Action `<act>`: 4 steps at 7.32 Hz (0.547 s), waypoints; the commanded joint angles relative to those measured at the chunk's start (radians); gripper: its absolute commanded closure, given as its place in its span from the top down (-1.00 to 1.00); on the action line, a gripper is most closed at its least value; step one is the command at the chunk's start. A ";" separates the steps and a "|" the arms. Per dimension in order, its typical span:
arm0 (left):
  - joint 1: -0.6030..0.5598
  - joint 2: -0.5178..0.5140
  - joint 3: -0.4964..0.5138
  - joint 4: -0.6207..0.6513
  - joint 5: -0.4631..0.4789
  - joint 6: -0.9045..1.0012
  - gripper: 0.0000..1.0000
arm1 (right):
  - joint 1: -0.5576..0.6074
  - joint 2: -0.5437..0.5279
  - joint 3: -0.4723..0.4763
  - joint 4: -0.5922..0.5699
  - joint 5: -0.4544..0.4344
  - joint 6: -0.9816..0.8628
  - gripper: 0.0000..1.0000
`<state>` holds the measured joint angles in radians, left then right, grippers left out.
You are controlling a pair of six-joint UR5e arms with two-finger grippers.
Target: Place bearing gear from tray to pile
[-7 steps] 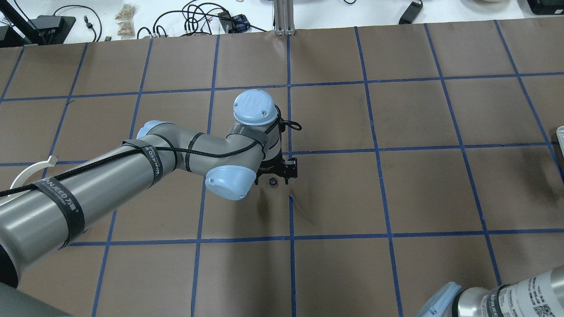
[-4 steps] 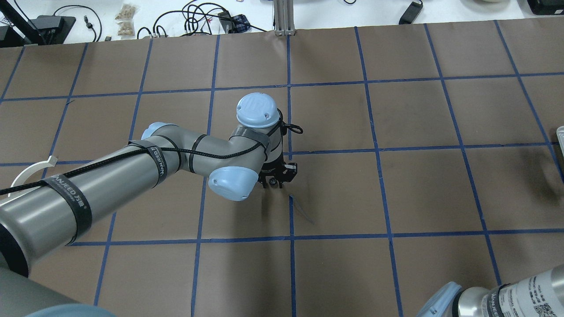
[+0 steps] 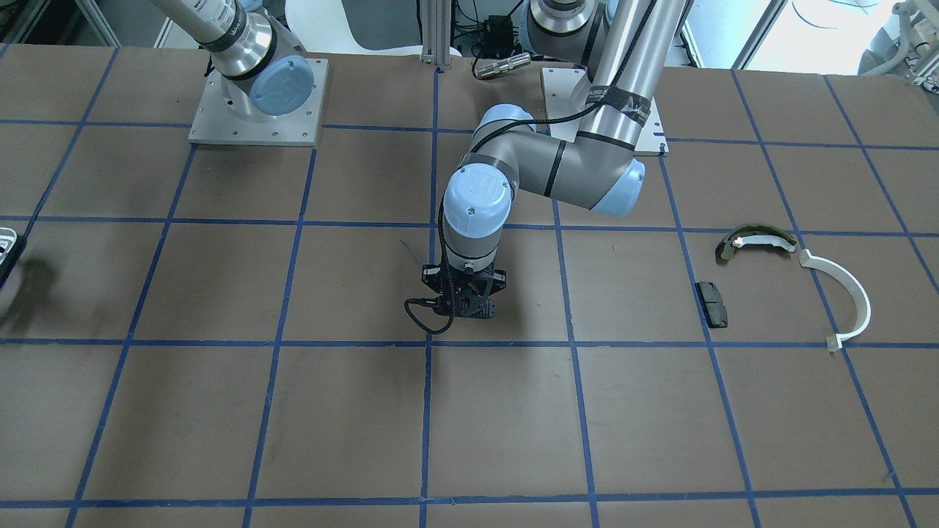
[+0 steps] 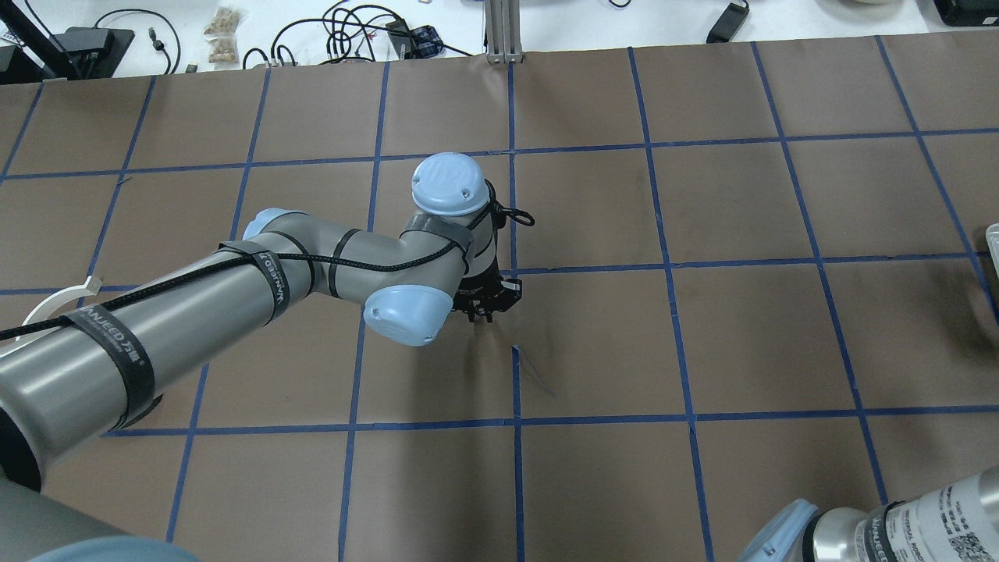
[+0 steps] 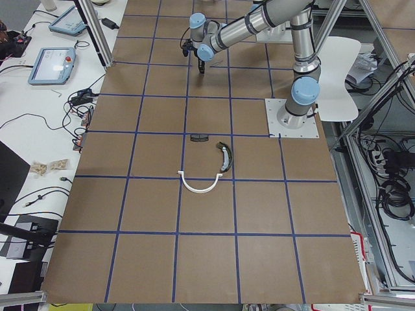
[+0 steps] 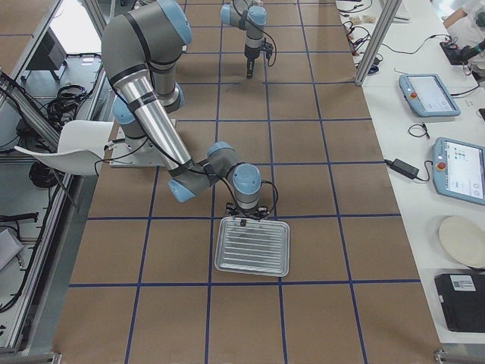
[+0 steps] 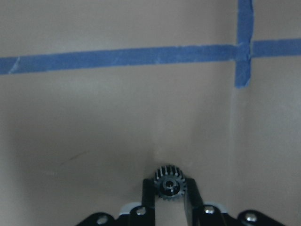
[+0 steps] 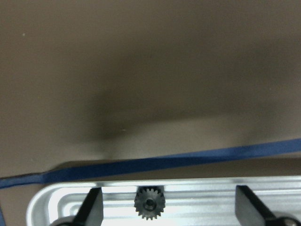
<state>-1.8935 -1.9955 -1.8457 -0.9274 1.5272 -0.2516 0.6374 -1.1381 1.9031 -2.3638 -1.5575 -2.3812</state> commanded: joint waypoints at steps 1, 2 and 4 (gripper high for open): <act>0.115 0.043 0.064 -0.121 0.004 0.125 -1.00 | -0.002 0.011 0.001 -0.025 -0.006 0.002 0.94; 0.198 0.061 0.092 -0.192 0.026 0.228 -1.00 | -0.002 0.012 0.001 -0.025 -0.007 0.008 0.70; 0.371 0.107 0.082 -0.228 0.070 0.462 -1.00 | -0.002 0.014 0.004 -0.023 -0.038 0.043 0.14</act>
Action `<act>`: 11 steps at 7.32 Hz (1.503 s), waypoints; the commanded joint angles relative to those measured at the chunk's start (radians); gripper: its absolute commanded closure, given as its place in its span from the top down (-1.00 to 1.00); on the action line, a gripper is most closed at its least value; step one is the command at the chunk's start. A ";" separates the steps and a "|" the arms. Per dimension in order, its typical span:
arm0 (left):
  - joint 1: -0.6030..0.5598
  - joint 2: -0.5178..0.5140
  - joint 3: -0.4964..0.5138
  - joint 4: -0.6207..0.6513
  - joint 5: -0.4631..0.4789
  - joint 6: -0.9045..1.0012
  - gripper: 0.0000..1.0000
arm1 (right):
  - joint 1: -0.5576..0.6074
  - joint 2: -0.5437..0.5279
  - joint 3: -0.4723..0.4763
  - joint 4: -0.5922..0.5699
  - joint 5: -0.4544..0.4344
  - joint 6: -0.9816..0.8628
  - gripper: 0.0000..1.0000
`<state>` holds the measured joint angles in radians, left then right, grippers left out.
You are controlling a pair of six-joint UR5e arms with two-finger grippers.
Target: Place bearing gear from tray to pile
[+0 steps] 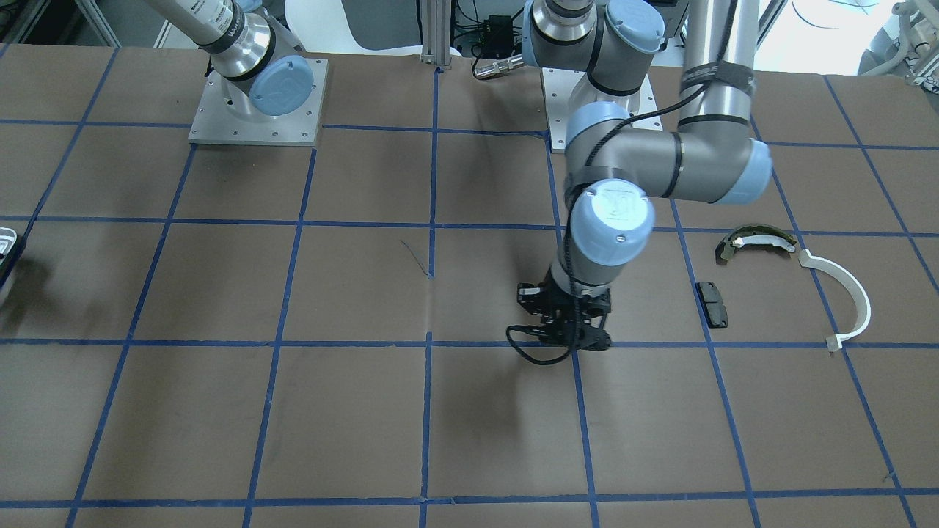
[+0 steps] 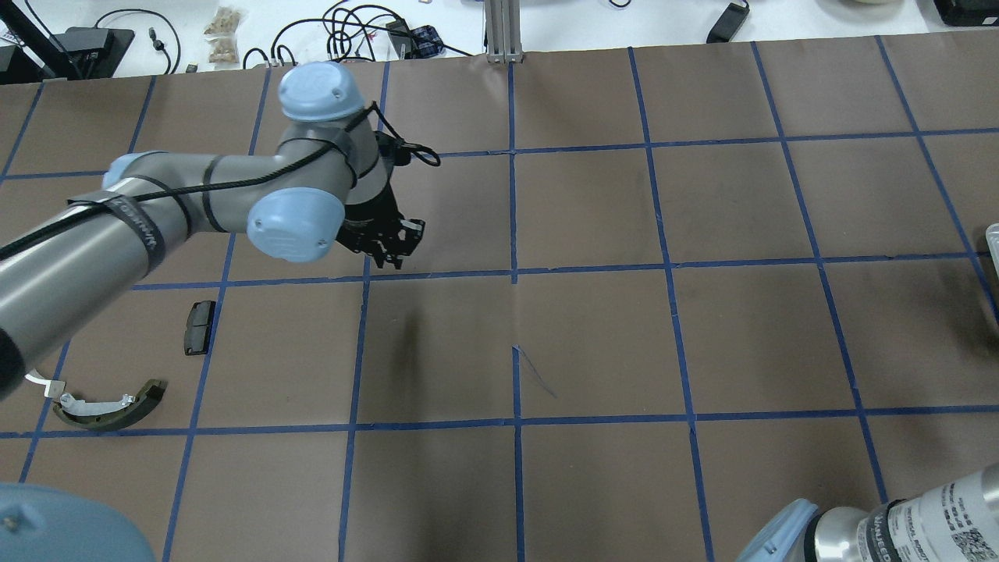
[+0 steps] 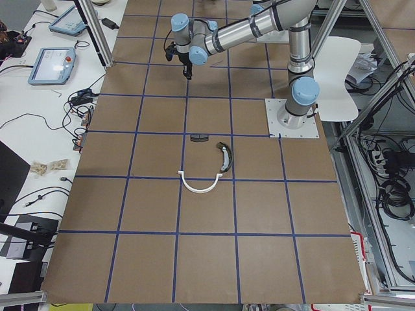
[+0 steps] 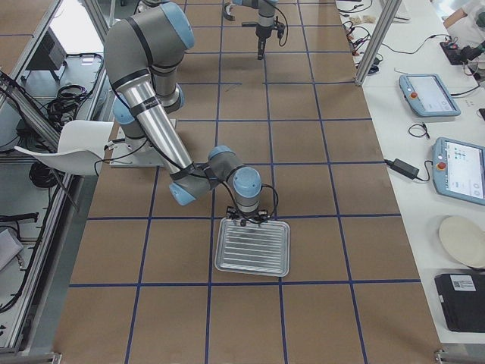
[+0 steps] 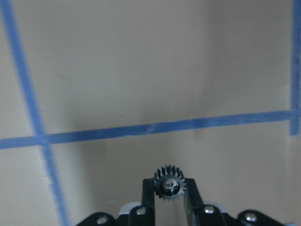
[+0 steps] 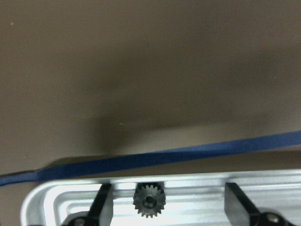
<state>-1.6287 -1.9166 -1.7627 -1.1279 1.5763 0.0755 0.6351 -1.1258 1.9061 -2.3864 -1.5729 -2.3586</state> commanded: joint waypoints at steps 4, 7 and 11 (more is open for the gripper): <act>0.384 0.036 -0.052 -0.029 0.071 0.327 -1.00 | 0.000 -0.023 -0.009 0.021 -0.098 0.096 -1.00; 0.605 0.015 -0.095 0.018 0.073 0.563 -1.00 | 0.014 -0.193 -0.003 0.184 -0.079 0.245 -1.00; 0.704 -0.025 -0.129 0.040 0.071 0.633 -1.00 | 0.319 -0.261 -0.004 0.222 0.079 0.924 -1.00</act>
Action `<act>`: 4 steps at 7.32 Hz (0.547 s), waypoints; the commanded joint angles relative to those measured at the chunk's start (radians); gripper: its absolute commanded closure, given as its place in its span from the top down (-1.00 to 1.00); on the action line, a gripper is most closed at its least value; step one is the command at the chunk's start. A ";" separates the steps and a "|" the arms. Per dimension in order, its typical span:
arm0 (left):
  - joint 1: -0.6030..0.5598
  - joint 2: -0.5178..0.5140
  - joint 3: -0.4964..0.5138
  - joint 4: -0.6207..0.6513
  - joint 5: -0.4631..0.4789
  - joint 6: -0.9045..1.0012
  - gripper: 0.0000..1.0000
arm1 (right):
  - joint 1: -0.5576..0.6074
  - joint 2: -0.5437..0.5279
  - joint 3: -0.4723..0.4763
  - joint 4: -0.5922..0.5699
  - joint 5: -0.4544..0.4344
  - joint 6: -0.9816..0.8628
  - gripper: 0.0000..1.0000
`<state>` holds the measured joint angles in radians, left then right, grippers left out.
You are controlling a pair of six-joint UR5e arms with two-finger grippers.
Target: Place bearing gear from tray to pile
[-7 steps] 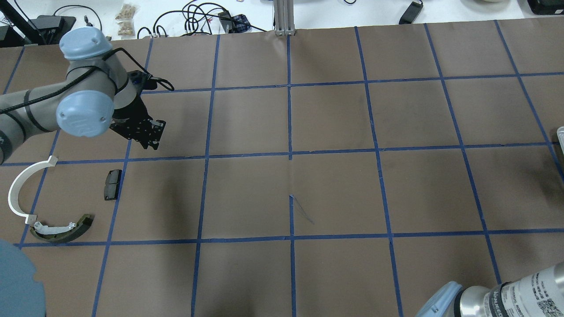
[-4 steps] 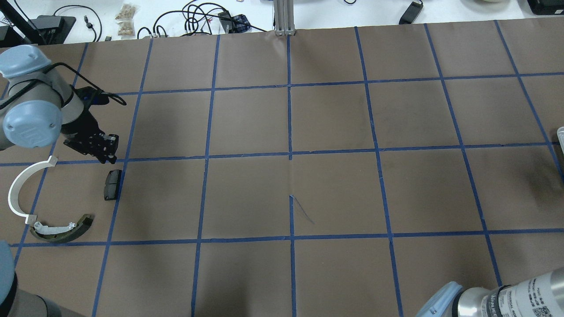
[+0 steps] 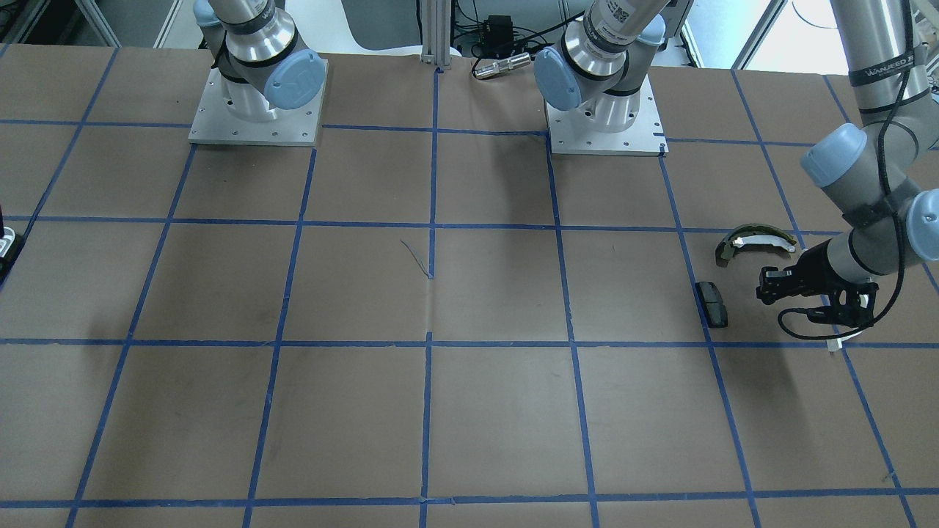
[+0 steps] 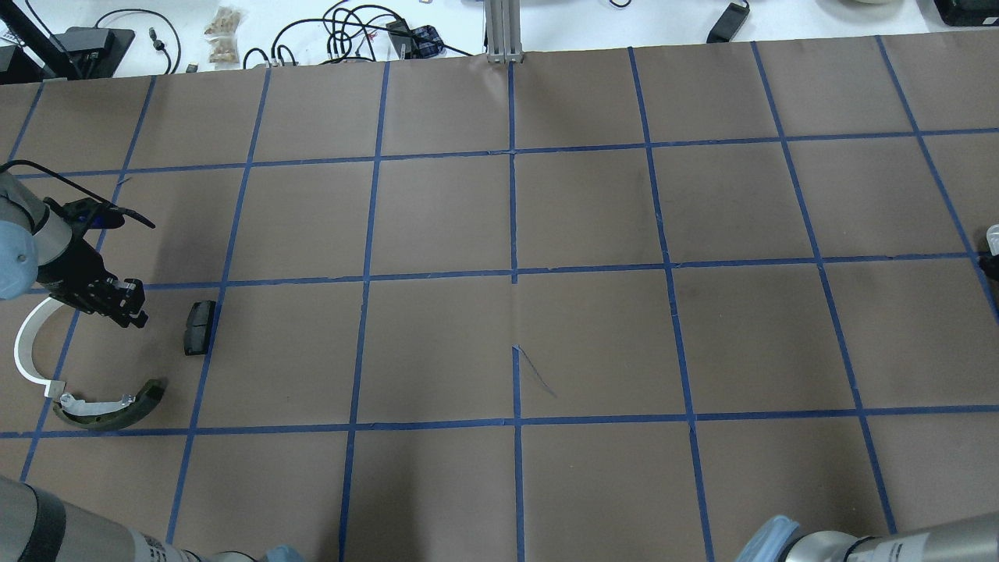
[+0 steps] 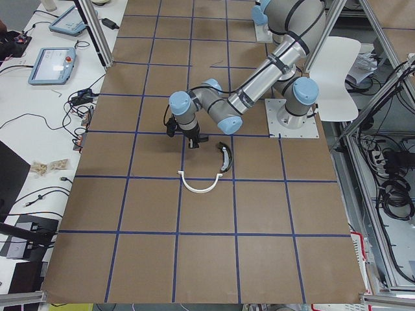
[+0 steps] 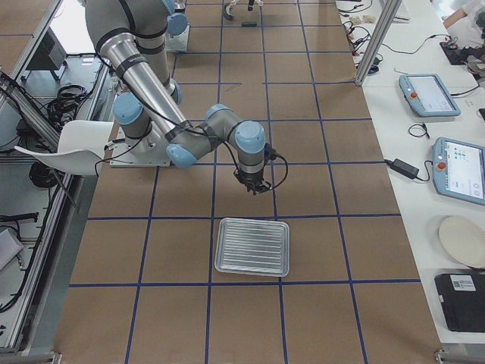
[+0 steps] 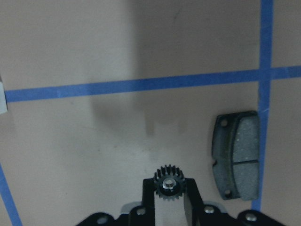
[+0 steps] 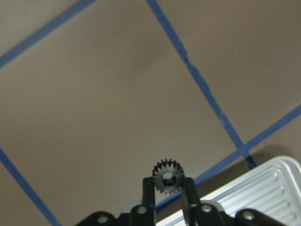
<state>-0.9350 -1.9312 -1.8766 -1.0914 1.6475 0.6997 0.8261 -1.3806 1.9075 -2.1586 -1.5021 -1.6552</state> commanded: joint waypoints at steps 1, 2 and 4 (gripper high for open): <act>0.011 -0.017 -0.019 0.022 0.000 0.011 -1.00 | 0.242 -0.006 -0.007 -0.006 0.006 0.399 -1.00; 0.012 -0.023 -0.019 0.027 0.000 0.008 -0.72 | 0.362 -0.005 -0.007 -0.013 0.005 0.580 -1.00; 0.010 -0.023 -0.012 0.030 0.005 0.004 1.00 | 0.619 0.017 -0.005 -0.073 -0.001 1.056 -1.00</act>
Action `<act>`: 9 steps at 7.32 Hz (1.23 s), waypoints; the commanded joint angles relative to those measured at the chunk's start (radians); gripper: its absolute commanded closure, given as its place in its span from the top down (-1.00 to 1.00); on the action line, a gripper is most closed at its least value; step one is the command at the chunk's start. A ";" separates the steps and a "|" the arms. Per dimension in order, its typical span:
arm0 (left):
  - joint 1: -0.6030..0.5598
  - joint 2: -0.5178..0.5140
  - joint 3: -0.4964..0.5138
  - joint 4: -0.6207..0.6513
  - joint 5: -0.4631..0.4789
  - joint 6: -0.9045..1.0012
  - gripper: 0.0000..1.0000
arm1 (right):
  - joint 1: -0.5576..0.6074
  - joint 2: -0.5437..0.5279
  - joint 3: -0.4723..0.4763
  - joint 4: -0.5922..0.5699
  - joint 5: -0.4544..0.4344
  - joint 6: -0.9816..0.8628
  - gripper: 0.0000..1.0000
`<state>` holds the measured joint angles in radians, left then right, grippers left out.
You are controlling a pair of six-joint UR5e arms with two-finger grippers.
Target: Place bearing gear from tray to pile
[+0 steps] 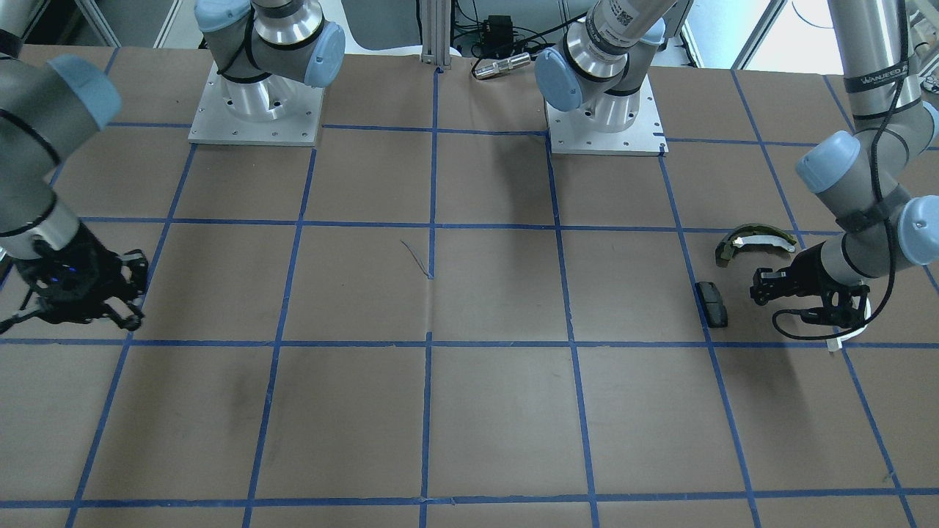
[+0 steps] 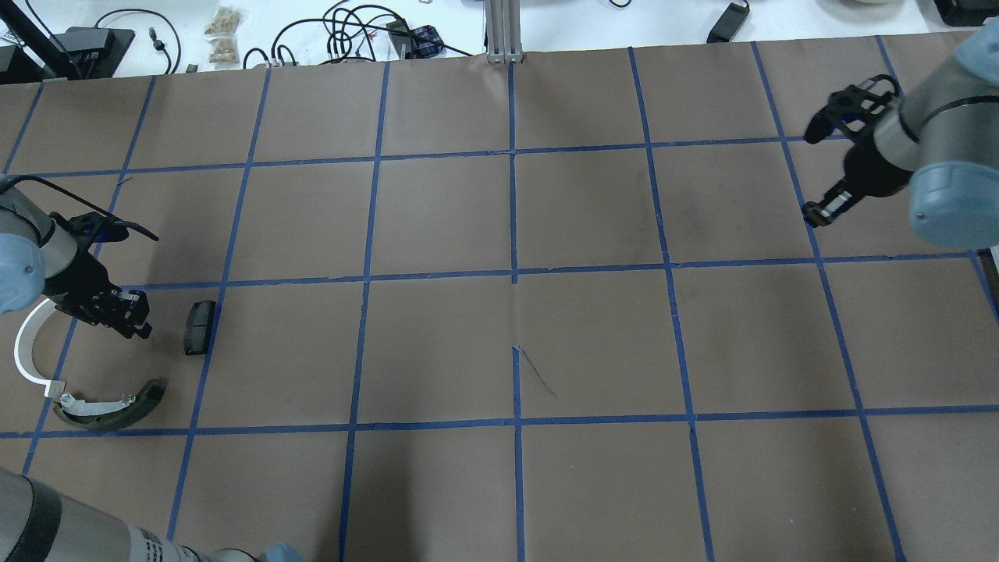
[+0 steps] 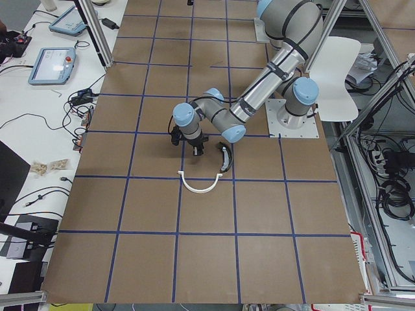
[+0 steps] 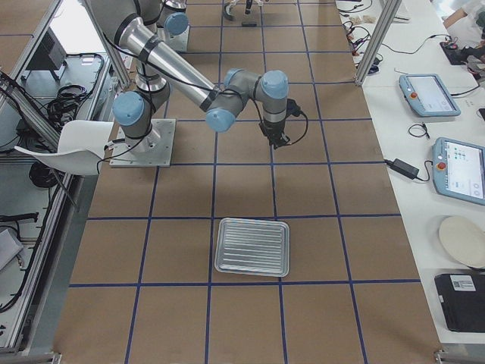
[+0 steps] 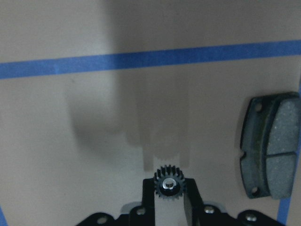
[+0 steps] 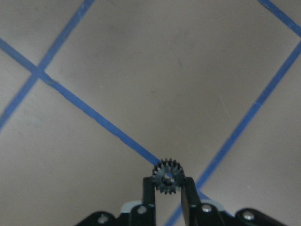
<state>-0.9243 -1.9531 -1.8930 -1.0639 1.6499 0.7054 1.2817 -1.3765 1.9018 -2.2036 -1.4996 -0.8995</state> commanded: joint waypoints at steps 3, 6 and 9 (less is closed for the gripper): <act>-0.022 0.037 0.049 -0.030 0.036 -0.006 1.00 | 0.515 0.078 -0.004 -0.068 -0.004 0.860 -1.00; -0.135 0.098 0.144 -0.200 0.030 -0.109 1.00 | 0.743 0.187 -0.029 -0.166 -0.005 1.281 -1.00; -0.308 0.149 0.135 -0.238 -0.001 -0.292 1.00 | 0.778 0.212 -0.029 -0.171 -0.005 1.358 0.83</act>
<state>-1.1595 -1.8243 -1.7487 -1.2932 1.6711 0.4885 2.0515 -1.1808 1.8736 -2.3695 -1.5048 0.4383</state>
